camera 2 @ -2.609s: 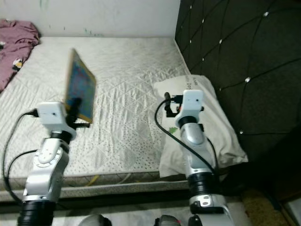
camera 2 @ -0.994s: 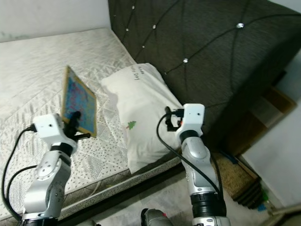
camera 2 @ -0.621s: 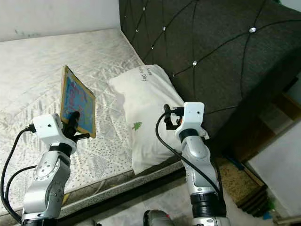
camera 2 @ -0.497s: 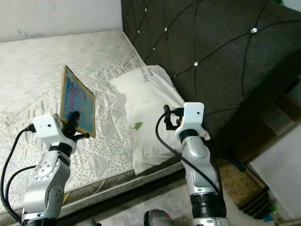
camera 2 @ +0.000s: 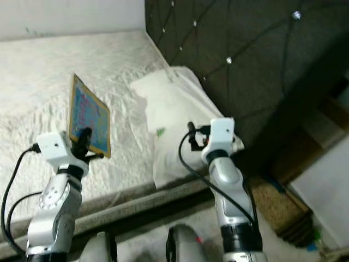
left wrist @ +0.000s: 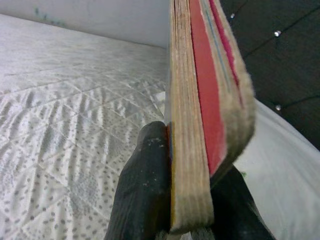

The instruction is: Clean up the room

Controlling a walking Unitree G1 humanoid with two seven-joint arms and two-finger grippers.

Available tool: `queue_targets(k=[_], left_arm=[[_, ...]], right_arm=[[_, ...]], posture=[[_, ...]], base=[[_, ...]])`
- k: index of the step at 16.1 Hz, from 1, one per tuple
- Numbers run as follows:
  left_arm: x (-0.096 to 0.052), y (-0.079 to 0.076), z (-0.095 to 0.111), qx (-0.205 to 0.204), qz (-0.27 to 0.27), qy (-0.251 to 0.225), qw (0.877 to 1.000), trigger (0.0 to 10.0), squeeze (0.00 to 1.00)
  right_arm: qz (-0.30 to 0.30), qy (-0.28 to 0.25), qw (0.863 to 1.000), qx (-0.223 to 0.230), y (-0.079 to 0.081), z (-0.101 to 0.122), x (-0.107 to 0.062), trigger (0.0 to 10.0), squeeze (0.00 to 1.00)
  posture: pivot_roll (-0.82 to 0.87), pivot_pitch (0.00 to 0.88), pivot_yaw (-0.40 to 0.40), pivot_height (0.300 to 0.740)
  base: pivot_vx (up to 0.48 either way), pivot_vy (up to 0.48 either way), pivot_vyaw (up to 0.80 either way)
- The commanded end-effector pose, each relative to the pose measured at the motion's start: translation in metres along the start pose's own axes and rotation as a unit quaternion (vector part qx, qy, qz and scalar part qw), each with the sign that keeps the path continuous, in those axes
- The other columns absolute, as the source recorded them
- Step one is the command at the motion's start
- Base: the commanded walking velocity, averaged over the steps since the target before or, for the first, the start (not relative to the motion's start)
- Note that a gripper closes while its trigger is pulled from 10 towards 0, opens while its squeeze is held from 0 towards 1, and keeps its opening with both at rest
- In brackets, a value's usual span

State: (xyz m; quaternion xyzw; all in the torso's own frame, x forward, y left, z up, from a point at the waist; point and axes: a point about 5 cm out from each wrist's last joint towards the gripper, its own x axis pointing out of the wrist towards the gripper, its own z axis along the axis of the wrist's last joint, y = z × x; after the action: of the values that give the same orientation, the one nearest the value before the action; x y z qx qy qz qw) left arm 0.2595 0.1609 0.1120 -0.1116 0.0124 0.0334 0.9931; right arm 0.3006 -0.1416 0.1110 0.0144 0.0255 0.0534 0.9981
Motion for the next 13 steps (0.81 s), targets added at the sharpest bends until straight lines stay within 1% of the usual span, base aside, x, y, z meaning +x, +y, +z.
queue_targets(k=[1, 9, 11, 13], left_arm=[[0.0012, -0.0029, 0.0116, -0.001, -0.007, -0.029, 1.000, 10.0, 0.00], [0.0011, -0.0012, 0.0140, -0.002, -0.013, -0.038, 0.999, 10.0, 0.00], [0.0006, -0.0014, 0.0143, -0.002, -0.014, -0.039, 0.999, 10.0, 0.00], [0.0021, -0.0008, 0.0147, -0.003, -0.015, -0.038, 0.999, 10.0, 0.00]], right_arm=[[0.000, 0.000, 1.000, -0.004, -0.0018, 0.0006, 0.0012, 10.0, 0.00], [0.012, -0.001, 1.000, -0.006, 0.0018, 0.0009, 0.0032, 10.0, 0.00], [0.015, 0.000, 1.000, -0.006, 0.0022, 0.0006, 0.0028, 10.0, 0.00], [0.018, -0.001, 1.000, -0.007, 0.0030, 0.0015, 0.0040, 10.0, 0.00]], posture=[[-0.07, 0.030, -0.047, 0.662], [-0.07, 0.026, -0.052, 0.662], [-0.06, 0.028, -0.054, 0.662], [-0.07, 0.062, -0.052, 0.662]], base=[[0.000, 0.000, 0.00], [0.000, 0.000, 0.00], [0.277, 0.000, 0.00], [0.300, 0.000, 0.00]])
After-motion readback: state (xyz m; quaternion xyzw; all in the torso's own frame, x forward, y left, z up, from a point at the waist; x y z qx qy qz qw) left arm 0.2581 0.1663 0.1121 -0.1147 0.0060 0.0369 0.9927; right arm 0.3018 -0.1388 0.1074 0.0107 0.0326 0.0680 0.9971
